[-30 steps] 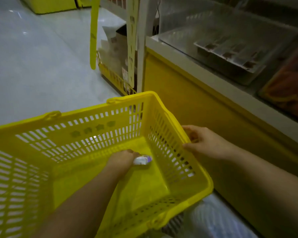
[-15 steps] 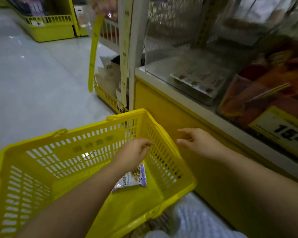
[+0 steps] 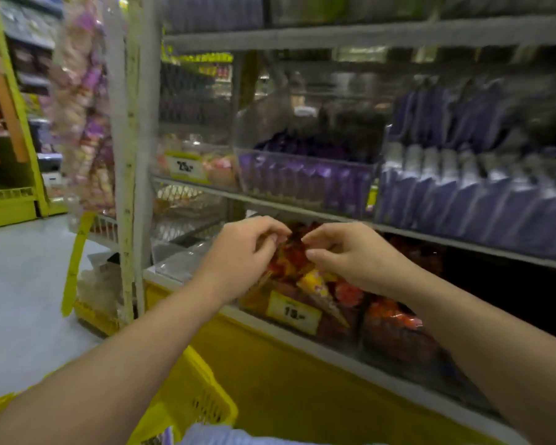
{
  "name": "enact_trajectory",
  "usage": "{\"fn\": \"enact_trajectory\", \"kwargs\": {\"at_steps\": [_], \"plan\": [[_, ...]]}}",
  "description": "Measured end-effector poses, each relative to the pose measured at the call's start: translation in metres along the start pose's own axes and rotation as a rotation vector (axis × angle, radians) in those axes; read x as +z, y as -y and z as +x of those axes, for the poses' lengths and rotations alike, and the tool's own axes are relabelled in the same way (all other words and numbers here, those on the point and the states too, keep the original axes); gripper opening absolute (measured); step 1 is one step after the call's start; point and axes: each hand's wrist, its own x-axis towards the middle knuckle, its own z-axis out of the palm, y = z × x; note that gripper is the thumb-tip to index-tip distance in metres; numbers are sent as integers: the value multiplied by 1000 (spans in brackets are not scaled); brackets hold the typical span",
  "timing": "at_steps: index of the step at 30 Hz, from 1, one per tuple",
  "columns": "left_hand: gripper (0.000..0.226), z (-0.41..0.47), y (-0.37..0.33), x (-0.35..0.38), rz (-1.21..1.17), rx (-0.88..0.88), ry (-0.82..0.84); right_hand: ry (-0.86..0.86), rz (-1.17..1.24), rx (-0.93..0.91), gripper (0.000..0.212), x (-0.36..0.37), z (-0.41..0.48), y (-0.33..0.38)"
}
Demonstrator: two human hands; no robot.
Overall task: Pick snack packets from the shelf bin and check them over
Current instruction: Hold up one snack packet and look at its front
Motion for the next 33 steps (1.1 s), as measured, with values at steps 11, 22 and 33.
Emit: {"fn": "enact_trajectory", "kwargs": {"at_steps": [11,22,33], "plan": [[18,108,-163,80,-68,375,-29,-342,-350,123,14,-200,-79,-51],[25,217,-197,143,360,634,69,-227,-768,262,21,-297,-34,-109],[43,280,-183,185,670,716,195,272,-831,334,32,-310,41,-139]]}}
